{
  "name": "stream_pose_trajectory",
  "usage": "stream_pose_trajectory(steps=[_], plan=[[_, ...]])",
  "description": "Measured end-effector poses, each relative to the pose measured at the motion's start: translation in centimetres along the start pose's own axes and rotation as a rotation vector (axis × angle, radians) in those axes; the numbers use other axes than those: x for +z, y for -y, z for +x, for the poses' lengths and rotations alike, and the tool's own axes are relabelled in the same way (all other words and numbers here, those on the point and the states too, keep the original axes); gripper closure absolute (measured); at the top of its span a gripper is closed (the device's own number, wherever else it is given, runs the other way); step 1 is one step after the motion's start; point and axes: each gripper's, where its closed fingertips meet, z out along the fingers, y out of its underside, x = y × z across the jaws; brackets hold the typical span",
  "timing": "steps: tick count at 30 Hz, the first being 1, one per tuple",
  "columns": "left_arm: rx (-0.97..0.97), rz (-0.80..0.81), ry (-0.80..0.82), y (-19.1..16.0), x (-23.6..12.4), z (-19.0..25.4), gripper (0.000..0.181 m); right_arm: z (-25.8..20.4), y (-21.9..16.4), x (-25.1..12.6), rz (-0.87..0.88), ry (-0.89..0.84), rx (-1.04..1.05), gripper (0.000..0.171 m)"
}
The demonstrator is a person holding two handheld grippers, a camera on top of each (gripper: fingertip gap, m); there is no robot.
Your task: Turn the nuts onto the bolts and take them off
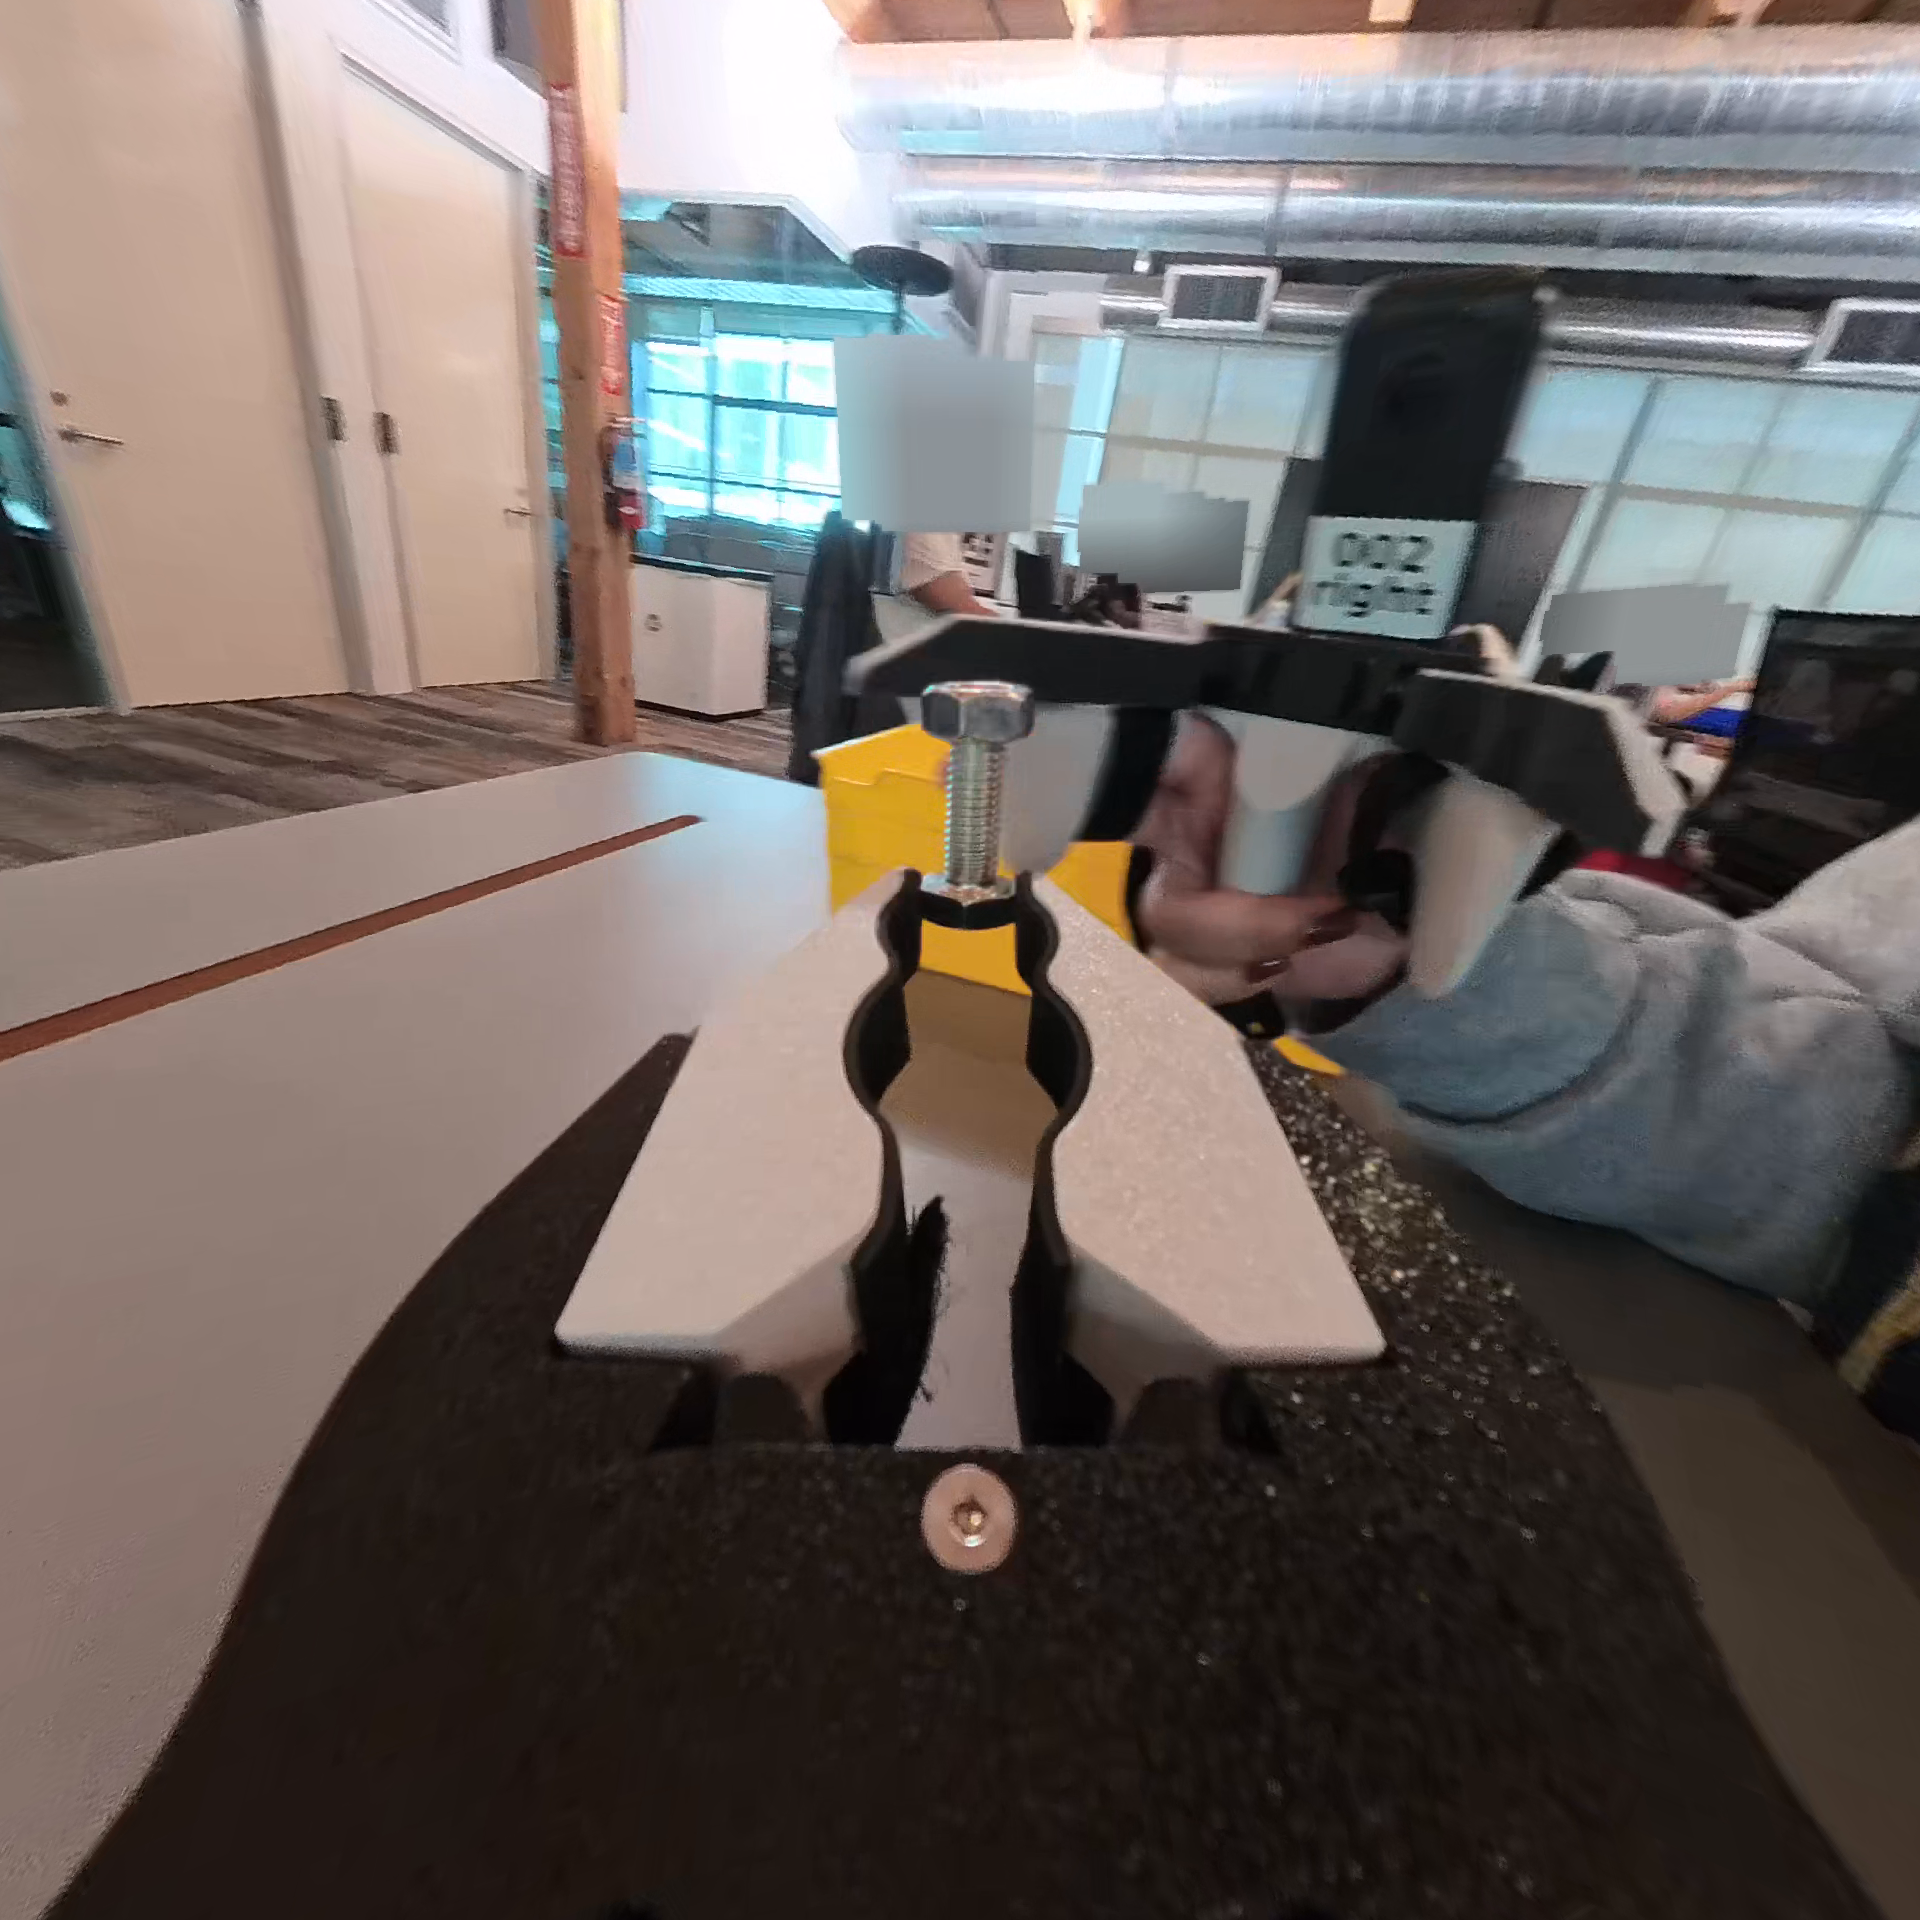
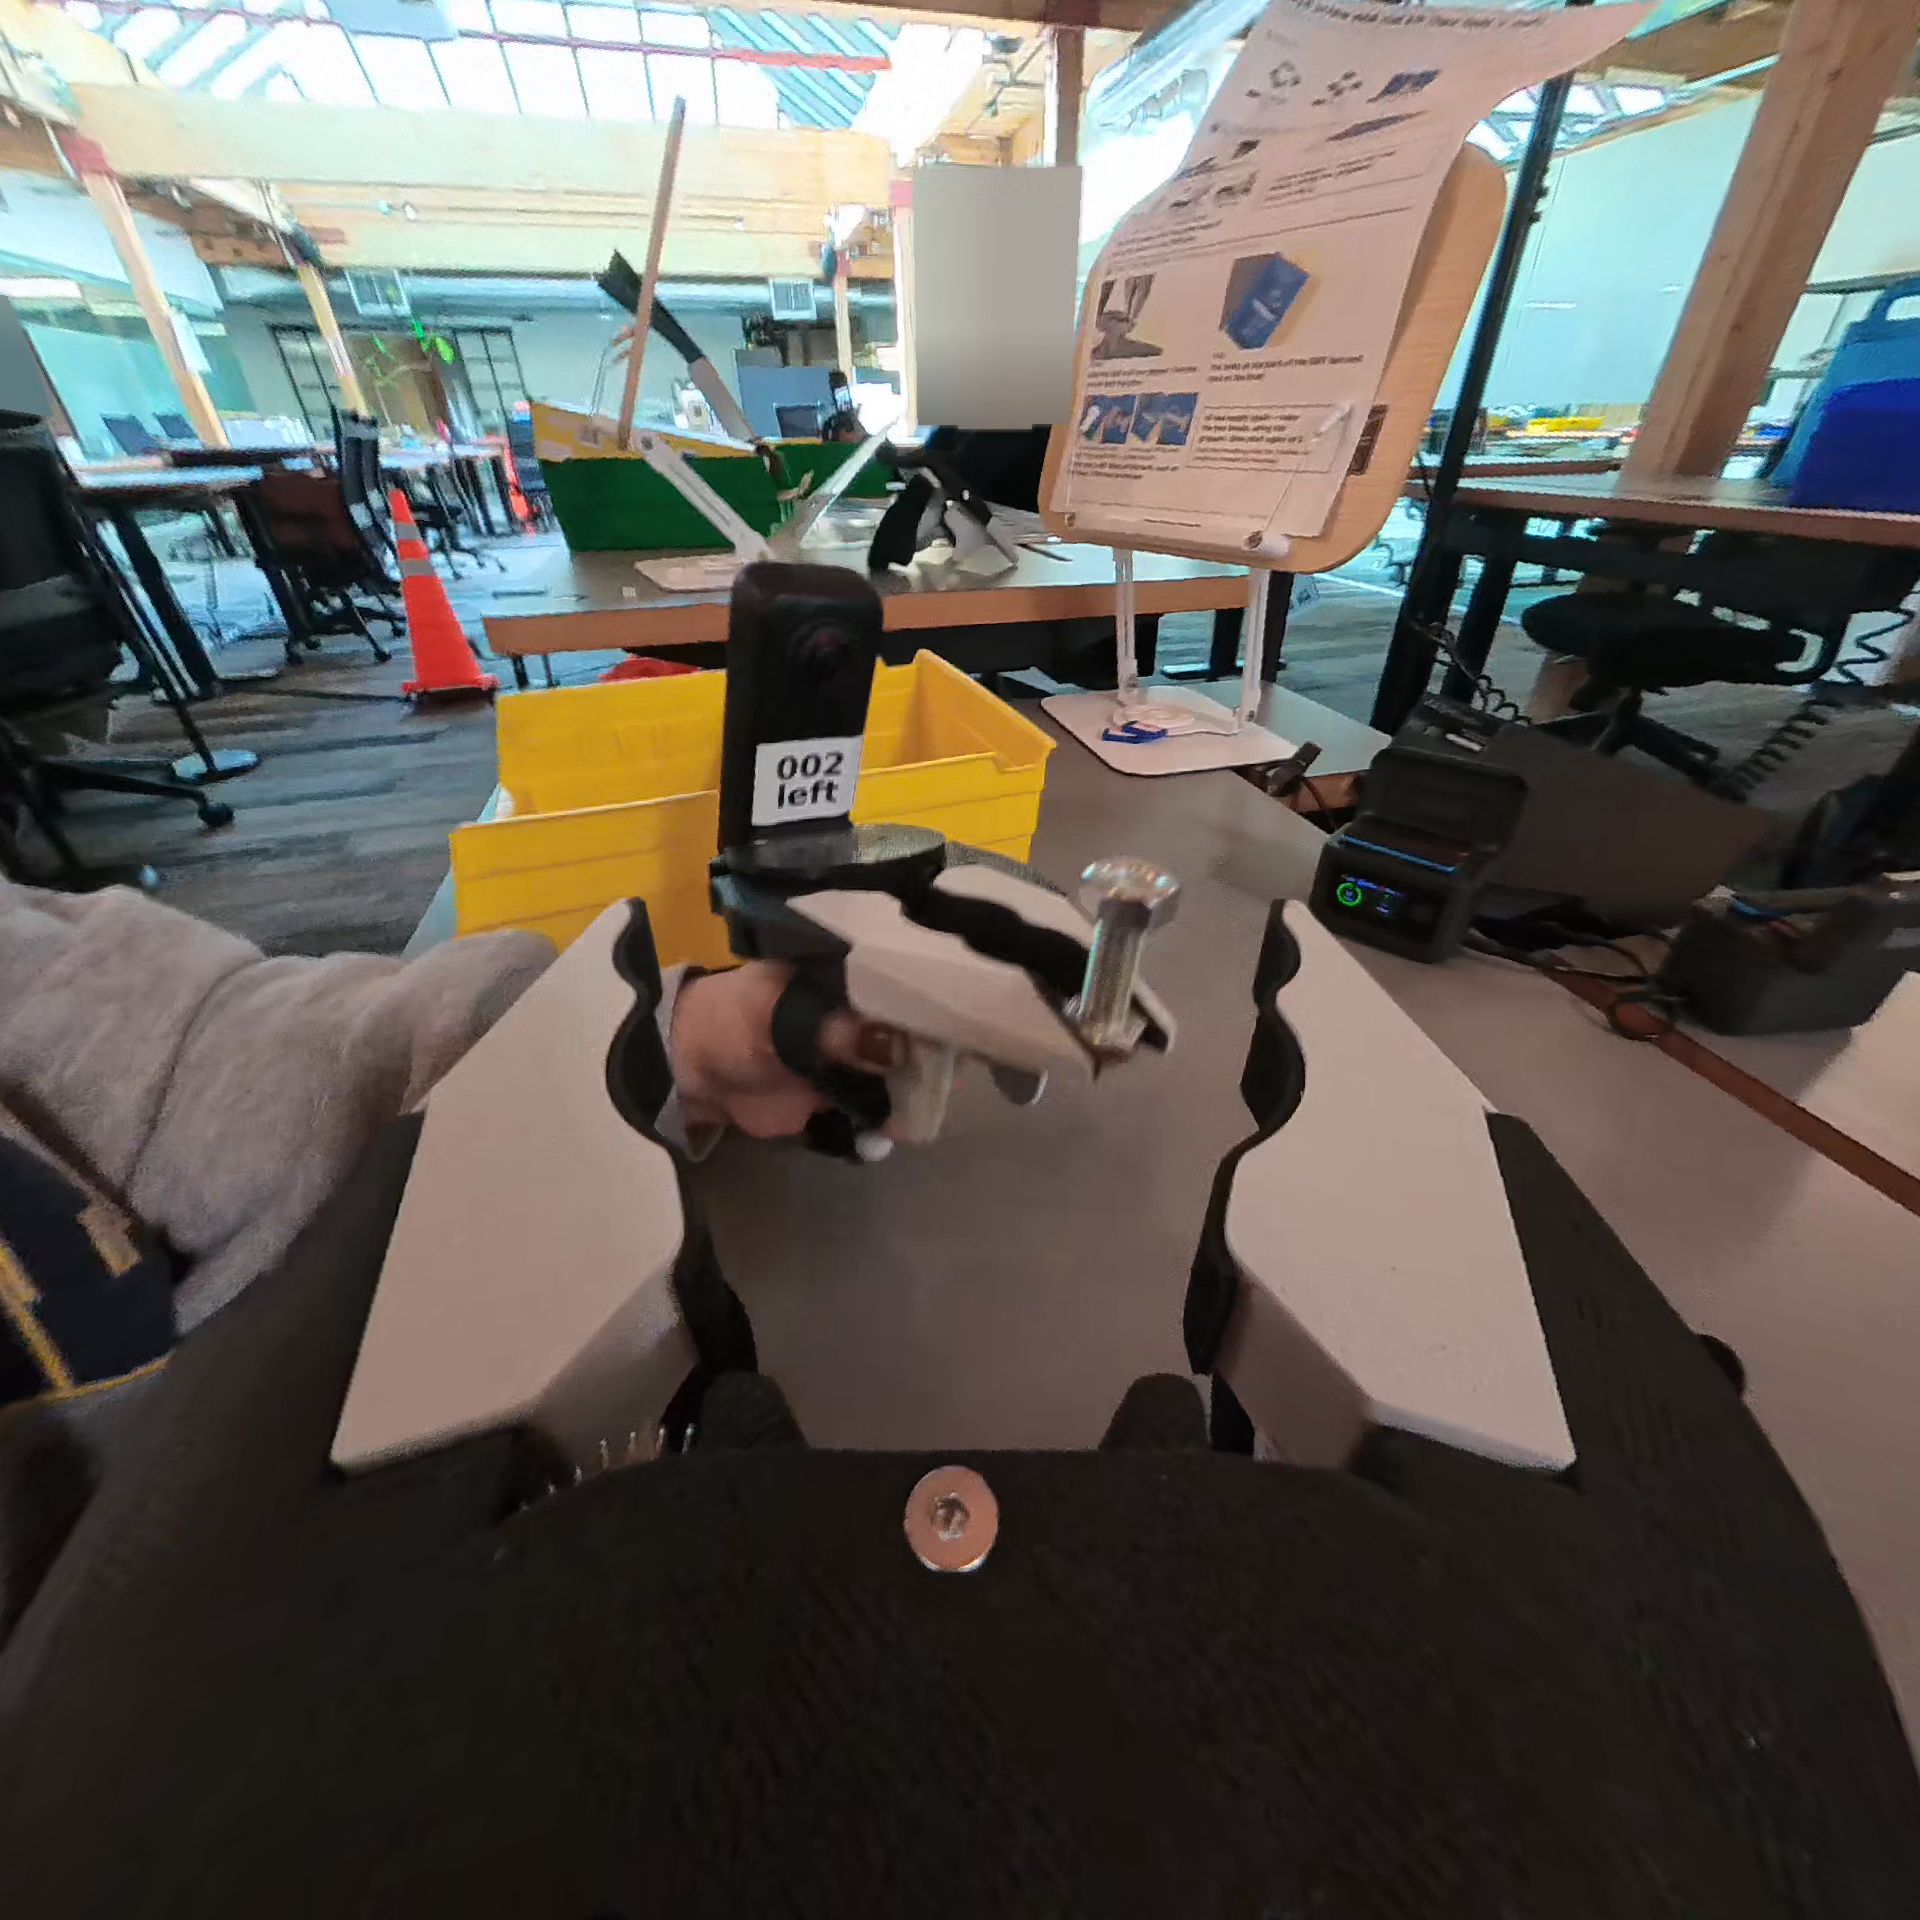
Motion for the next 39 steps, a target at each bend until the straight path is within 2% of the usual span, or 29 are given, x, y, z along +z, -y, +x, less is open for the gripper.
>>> stream_pose_trajectory(steps=[4,7,9,11,16,19,21,24,28,30,32,33,34,36,39], plan=[[-0.005,-0.050,-0.073,-1.0,1.0,1.7,0.165,-0.7,-0.2,1.6,0.016,0.072,0.021,0.057],[-0.010,-0.023,0.000,-0.4,-0.1,0.0,0.165,-1.3,-0.7,0.7,-0.007,0.091,0.020,0.060],[-0.032,0.016,0.033,0.4,-1.1,-1.2,0.166,-0.8,-1.0,-0.6,0.002,0.071,0.019,0.072],[-0.012,-0.020,0.000,-0.1,-0.9,-0.4,0.166,-0.1,-0.6,-0.8,0.045,0.042,0.044,0.071],[-0.019,-0.127,-0.135,-2.4,1.3,2.6,0.165,-1.1,-0.9,1.0,0.046,0.118,0.077,0.069],[-0.032,-0.090,-0.078,-1.7,0.2,1.0,0.165,-1.2,-1.3,0.1,0.044,0.114,0.077,0.072],[-0.060,-0.052,-0.002,-1.3,-1.2,-0.8,0.166,-0.4,-1.9,-1.0,0.045,0.074,0.072,0.085],[-0.044,-0.081,-0.040,-1.8,-1.0,0.3,0.166,0.6,-2.1,-0.9,0.070,0.026,0.089,0.081],[-0.023,-0.168,-0.106,-3.2,0.3,1.9,0.165,-0.4,-2.6,0.6,0.049,0.087,0.102,0.076],[-0.016,-0.168,-0.098,-3.2,0.1,1.7,0.166,-1.3,-2.4,0.9,0.058,0.138,0.120,0.077],[-0.004,-0.149,-0.042,-2.7,-0.7,0.6,0.166,-1.3,-2.8,0.3,0.042,0.114,0.102,0.076],[-0.009,-0.124,0.011,-2.2,-1.4,-0.5,0.166,-1.3,-3.2,-0.4,0.023,0.112,0.086,0.078],[-0.021,-0.092,0.054,-1.5,-2.2,-1.6,0.166,-1.2,-3.5,-1.1,0.006,0.115,0.084,0.095],[-0.014,-0.084,0.043,-1.0,-2.6,-1.6,0.166,0.0,-3.2,-1.5,0.033,0.069,0.116,0.088],[-0.019,-0.138,-0.086,-2.3,-0.7,1.3,0.166,0.1,-3.1,-0.4,0.038,0.068,0.118,0.073]])
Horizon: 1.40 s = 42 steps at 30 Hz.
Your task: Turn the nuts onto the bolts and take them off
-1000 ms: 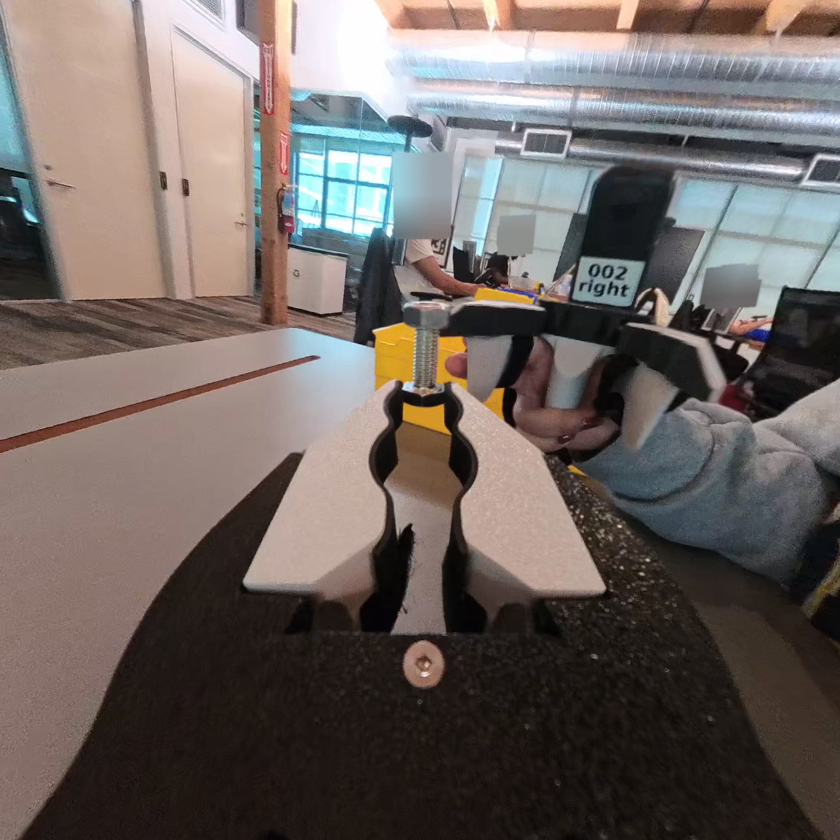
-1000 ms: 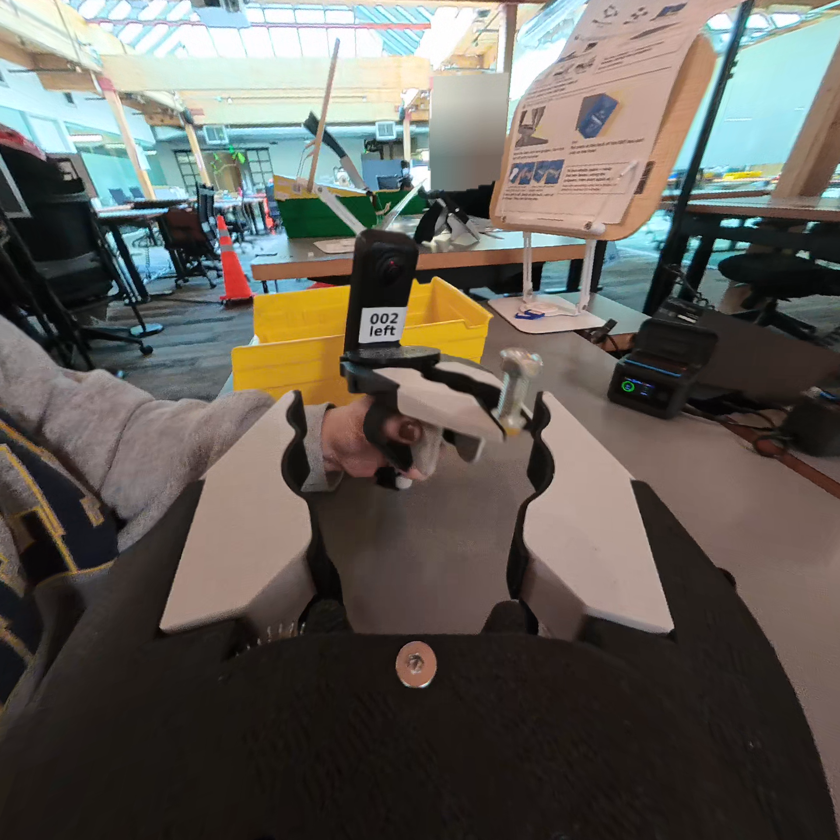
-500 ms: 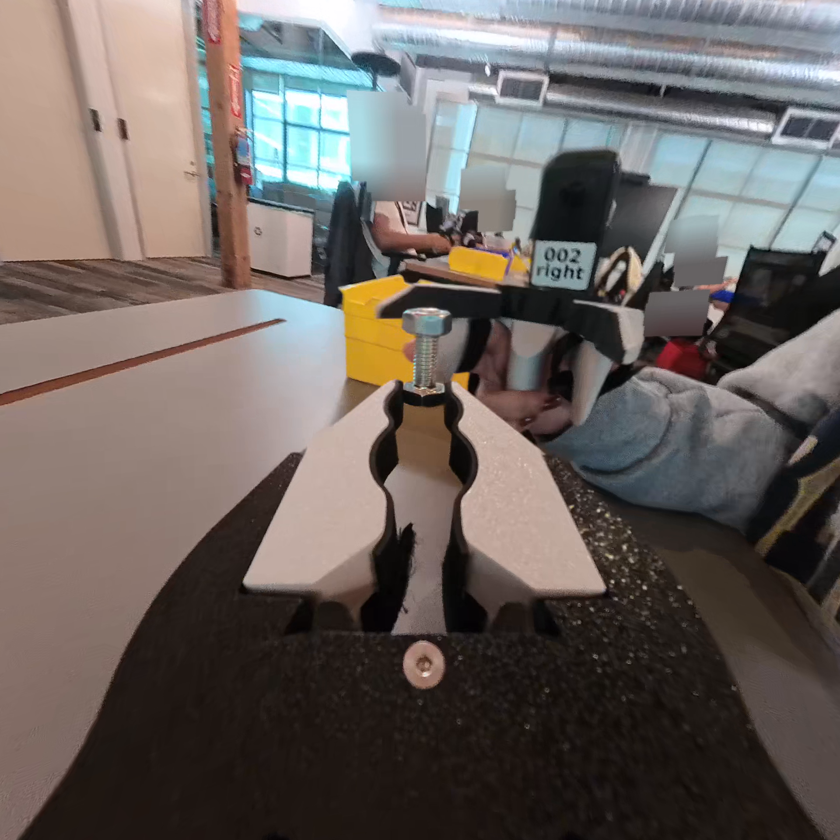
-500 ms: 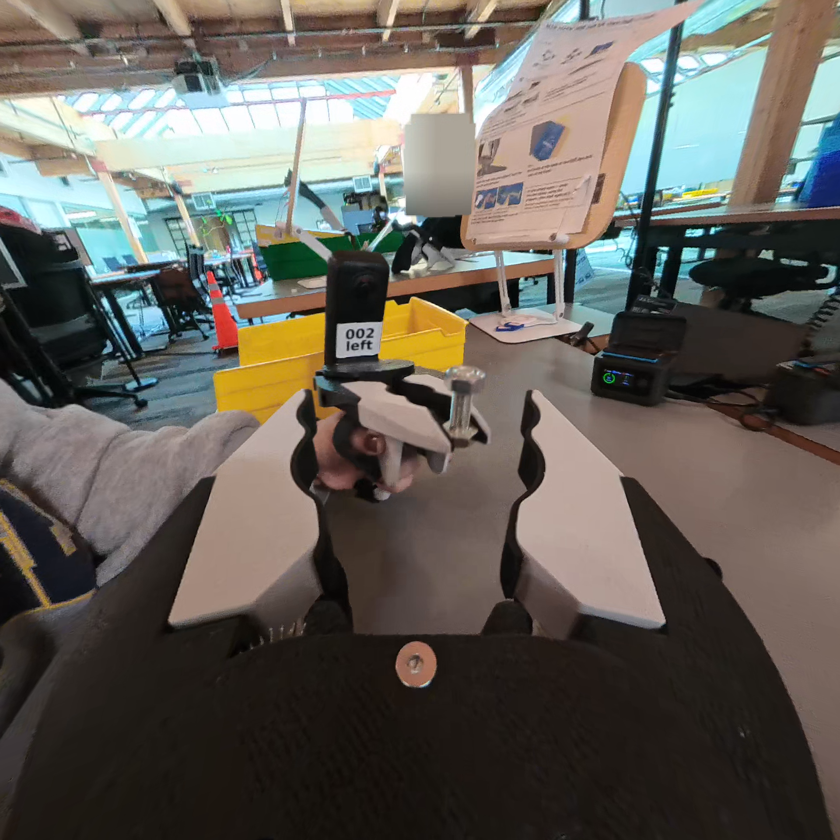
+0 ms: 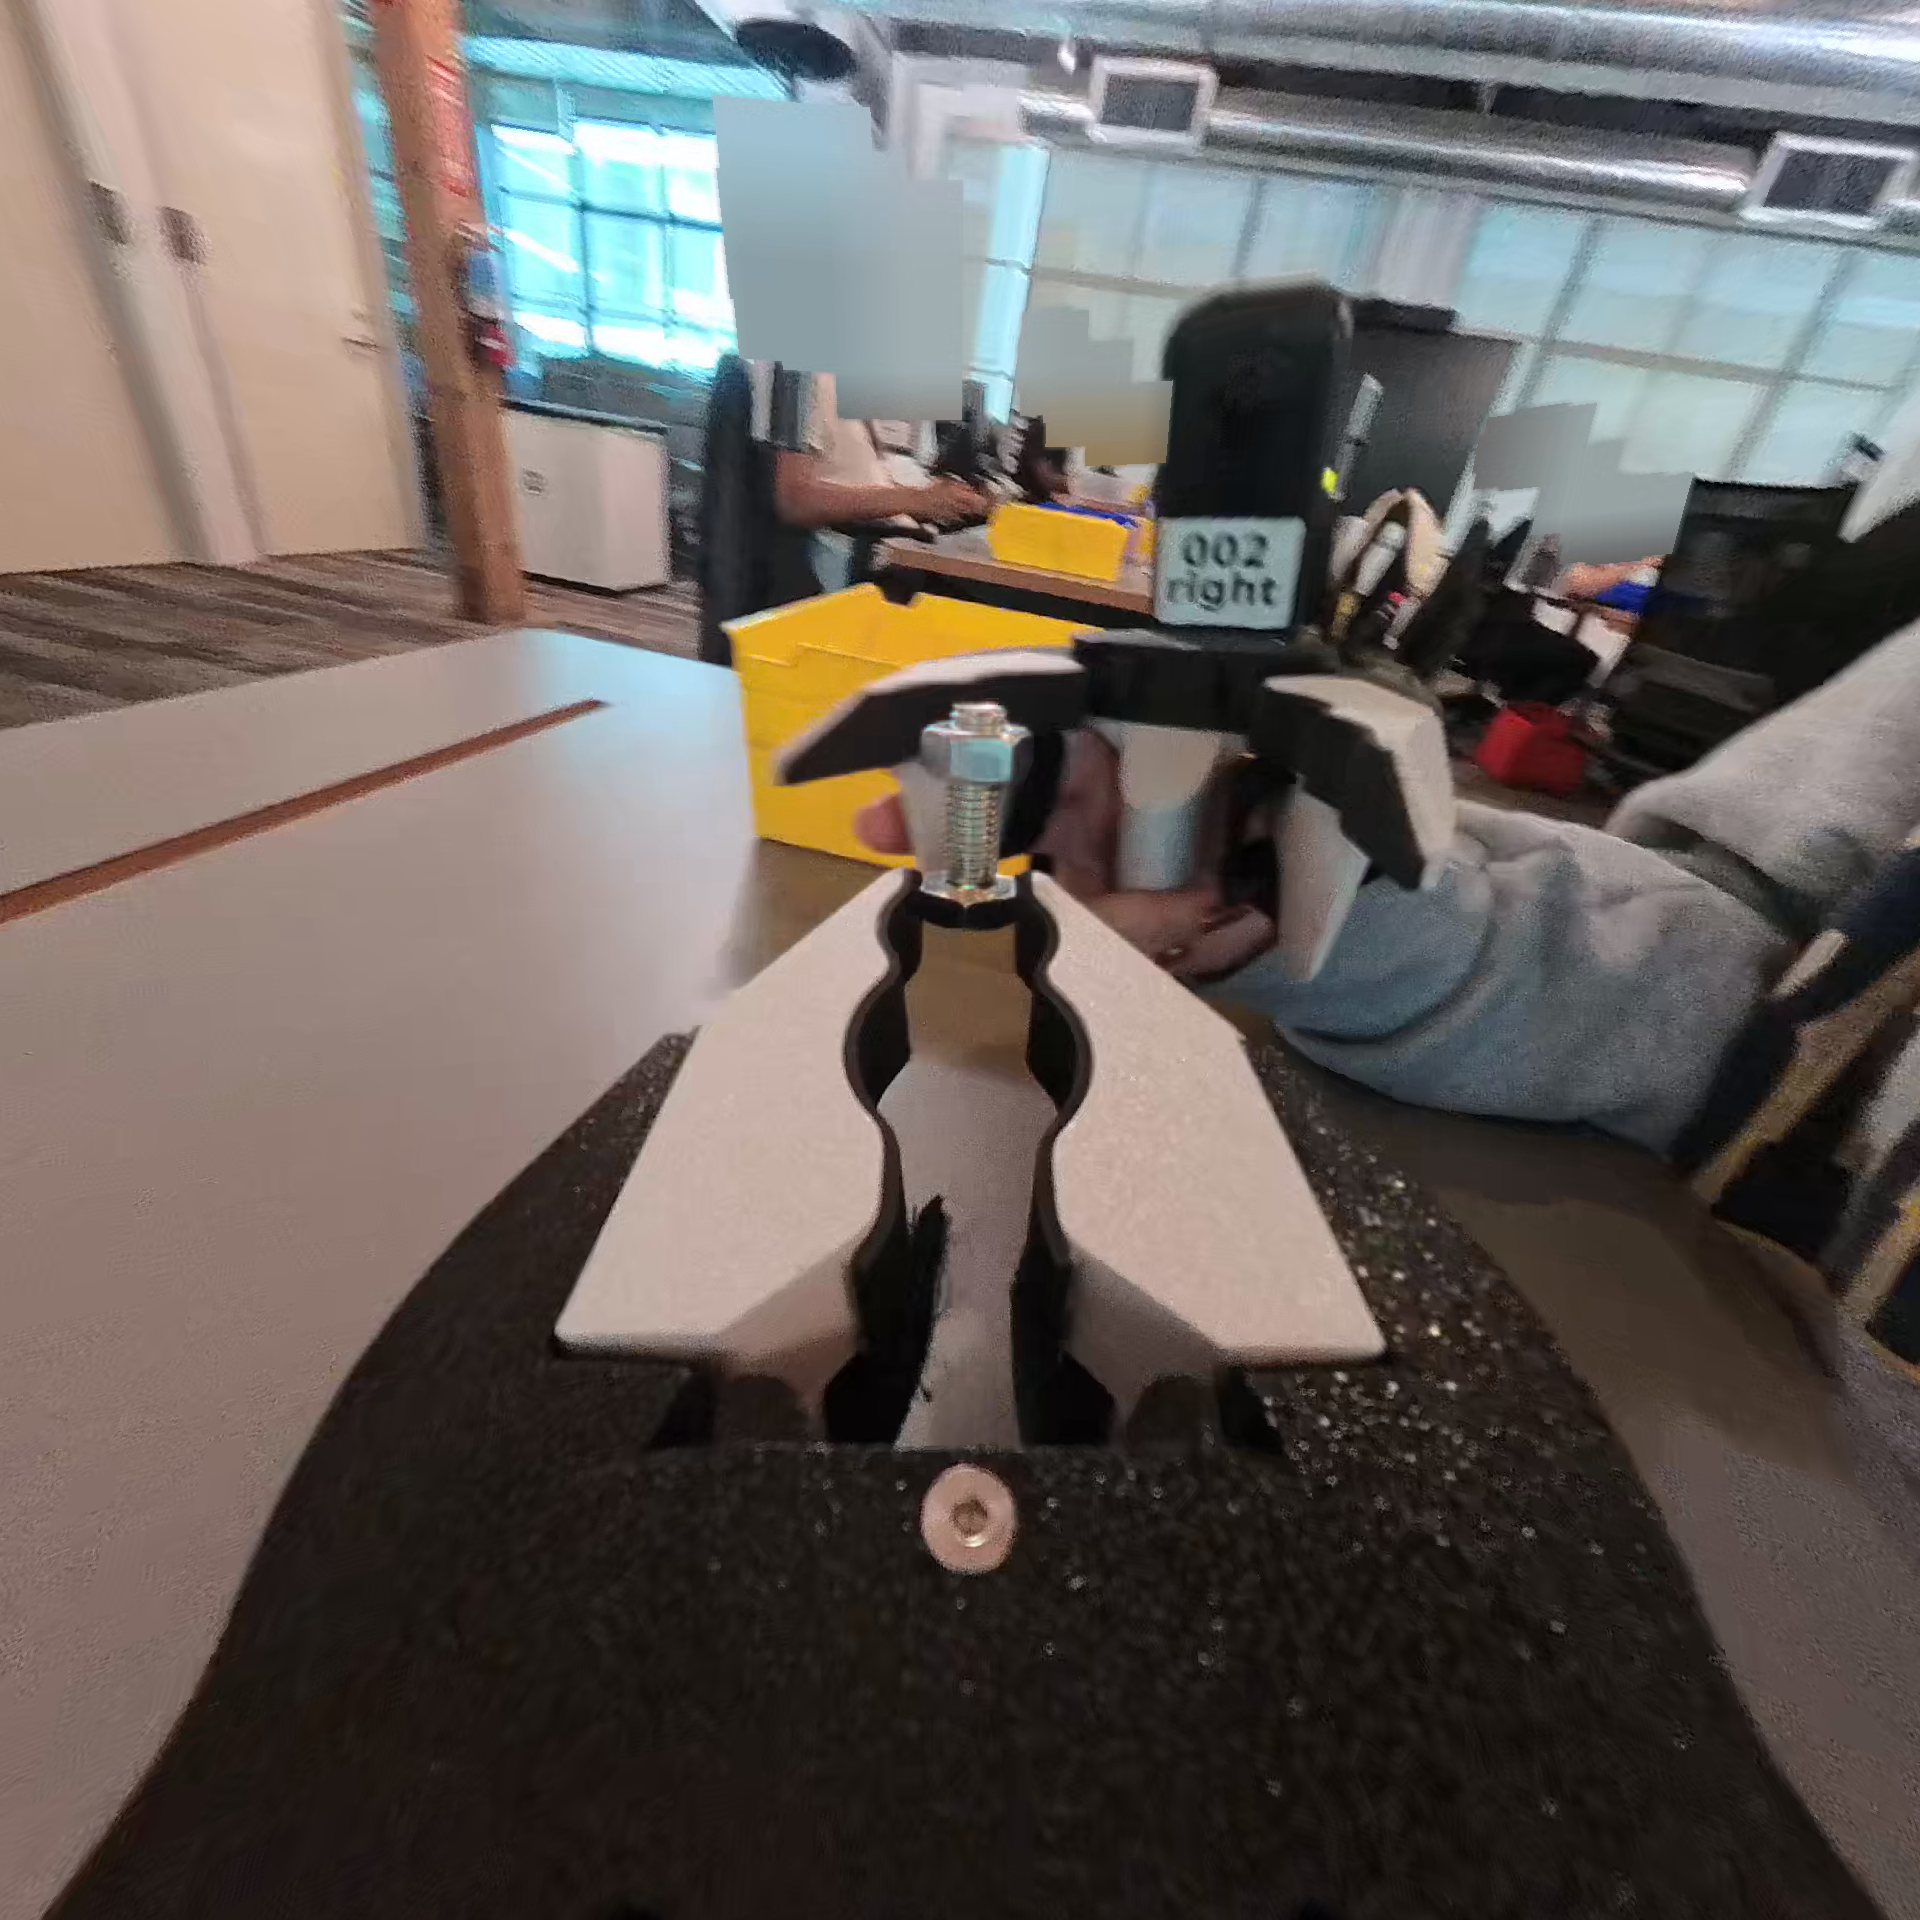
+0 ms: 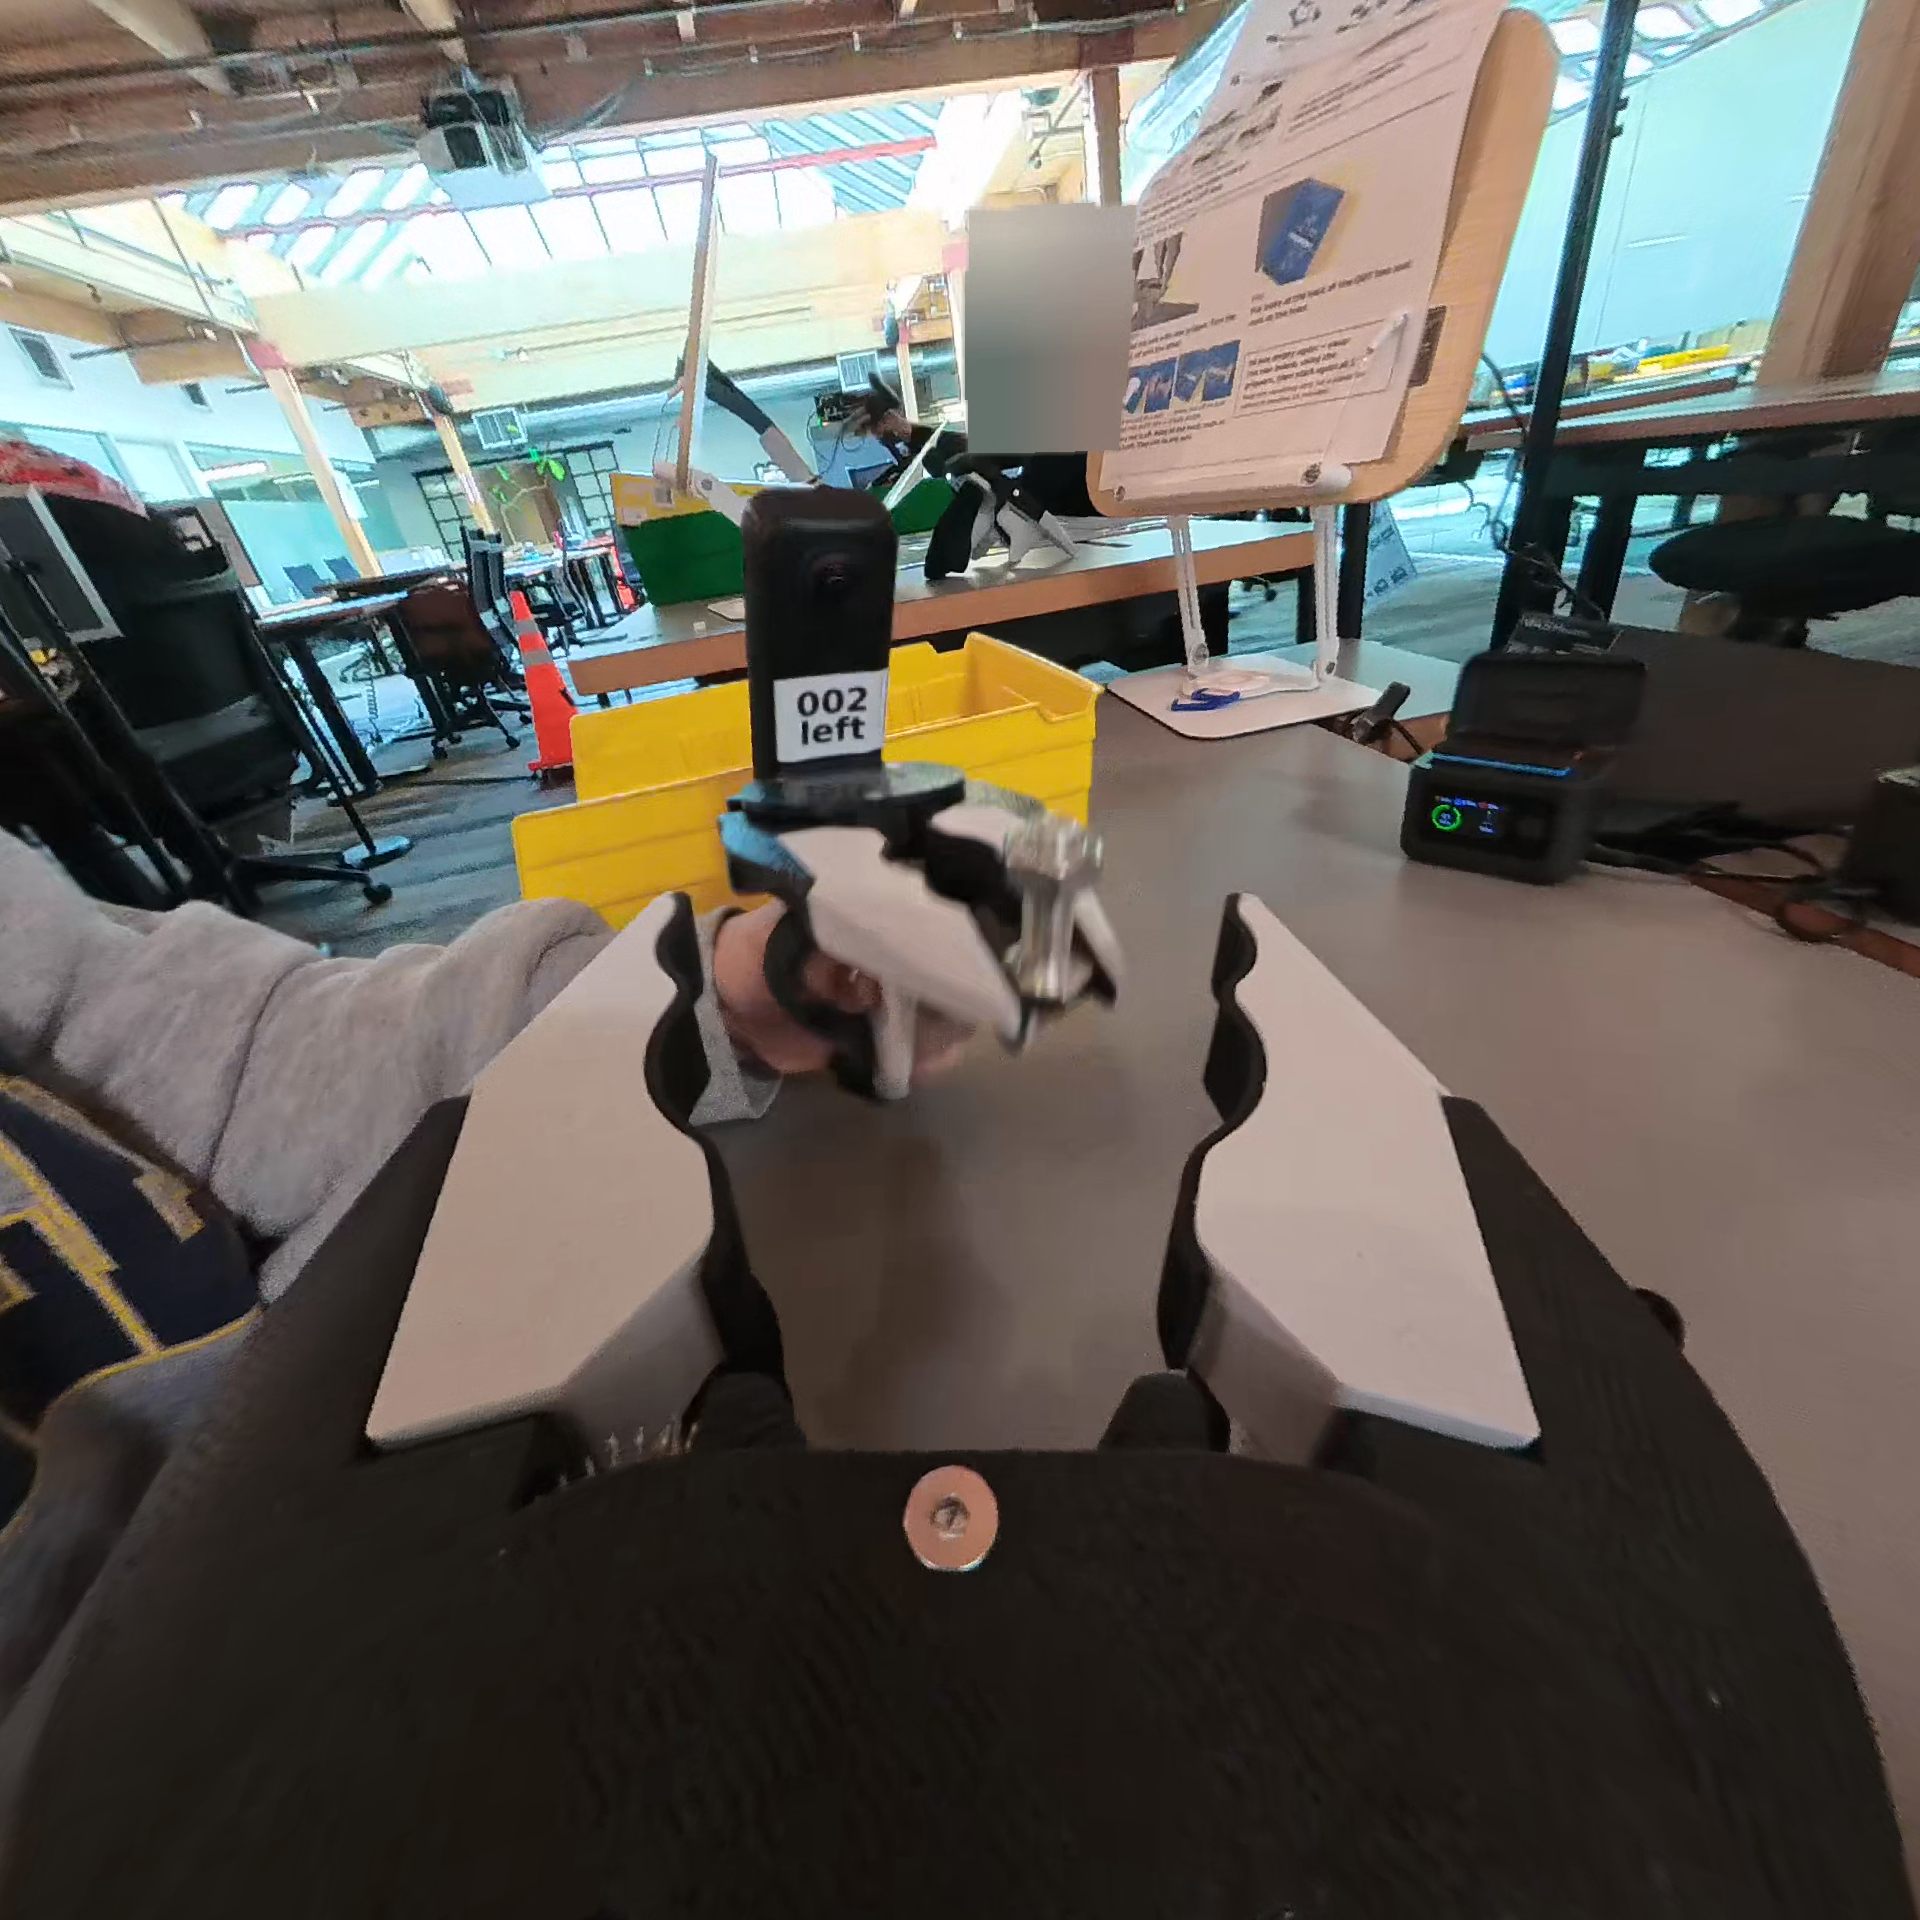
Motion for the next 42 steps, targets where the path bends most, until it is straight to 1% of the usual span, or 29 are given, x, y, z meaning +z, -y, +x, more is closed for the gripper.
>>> stream_pose_trajectory(steps=[2,4,6,7,8,9,11,13,15,16,18,19,20,21,22,23,24,27,29,31,32,33,34,35,36,38,40,42], plan=[[0.007,-0.051,-0.057,-0.9,1.1,1.2,0.166,-0.7,0.3,1.0,0.025,0.028,-0.011,0.071],[-0.003,-0.049,-0.044,-0.9,1.2,1.0,0.166,-1.6,0.5,1.6,0.039,0.061,-0.007,0.073],[-0.021,0.008,-0.011,0.0,0.1,0.1,0.166,-1.9,-0.4,1.5,-0.012,0.068,-0.024,0.074],[-0.030,0.040,0.032,0.6,-0.8,-0.8,0.166,-2.0,-0.6,0.9,-0.023,0.075,-0.019,0.073],[-0.037,0.068,0.076,1.1,-1.7,-1.7,0.166,-2.1,-0.7,0.2,-0.025,0.095,-0.009,0.080],[-0.035,0.079,0.105,1.4,-2.4,-2.4,0.166,-1.7,-0.5,-0.3,-0.012,0.090,0.003,0.092],[-0.013,0.050,0.090,1.3,-2.3,-2.0,0.166,-0.5,0.2,-0.5,0.025,0.035,0.012,0.083],[0.002,0.006,0.018,0.6,-1.0,-0.5,0.166,-0.5,0.3,0.4,0.017,0.038,0.016,0.076],[0.001,-0.034,-0.045,-0.2,0.1,0.8,0.166,-1.1,0.3,1.3,0.017,0.075,0.032,0.075],[0.006,-0.045,-0.052,-0.4,0.4,1.1,0.166,-1.4,0.2,1.5,0.021,0.091,0.043,0.075],[0.006,-0.040,-0.021,-0.3,0.1,0.4,0.166,-2.3,0.3,1.5,0.029,0.131,0.057,0.078],[0.007,-0.022,0.004,-0.1,-0.5,-0.1,0.166,-2.3,0.3,1.1,0.028,0.126,0.053,0.073],[0.007,-0.004,0.057,0.3,-1.3,-1.1,0.166,-2.3,0.2,0.4,0.019,0.123,0.039,0.072],[0.004,0.018,0.115,0.7,-2.1,-2.2,0.166,-2.3,0.1,-0.3,0.011,0.134,0.027,0.082],[0.005,0.038,0.131,1.1,-2.8,-2.7,0.166,-2.1,0.1,-0.9,0.013,0.132,0.031,0.098],[0.003,0.047,0.124,1.3,-3.0,-2.7,0.166,-1.2,0.3,-1.0,0.026,0.088,0.041,0.088],[0.002,0.043,0.102,1.3,-2.8,-2.3,0.166,-0.7,0.5,-0.9,0.035,0.062,0.040,0.081],[0.011,-0.012,-0.014,0.4,-0.8,0.1,0.166,-1.0,0.7,0.4,0.035,0.075,0.019,0.073],[0.012,-0.028,-0.075,0.1,0.1,1.5,0.166,-1.7,0.6,1.3,0.037,0.101,0.011,0.073],[0.016,-0.034,-0.079,0.1,0.4,1.7,0.166,-2.8,0.6,1.8,0.047,0.144,0.013,0.073],[0.022,-0.036,-0.046,0.1,0.1,1.1,0.166,-3.1,0.4,1.7,0.040,0.152,0.007,0.074],[0.027,-0.030,-0.011,0.1,-0.5,0.4,0.166,-3.0,0.1,1.3,0.024,0.141,0.000,0.070],[0.021,-0.012,0.064,0.4,-1.4,-1.0,0.166,-2.8,-0.2,0.5,0.009,0.134,-0.012,0.066],[0.013,0.019,0.150,1.0,-2.4,-2.6,0.166,-2.7,-0.3,-0.4,-0.003,0.136,-0.021,0.078],[0.001,0.036,0.179,1.3,-3.1,-3.4,0.166,-2.1,-0.1,-1.1,0.003,0.118,-0.017,0.093],[0.018,-0.030,0.138,0.8,-2.5,-2.6,0.166,-0.4,0.5,-1.5,0.033,0.037,-0.002,0.076],[0.041,-0.091,0.053,-0.3,-0.8,-0.6,0.166,-0.2,0.9,-1.0,0.046,0.030,-0.009,0.073],[0.029,-0.082,-0.030,-0.3,0.5,1.2,0.166,-0.6,0.6,-0.3,0.034,0.042,-0.018,0.073]])
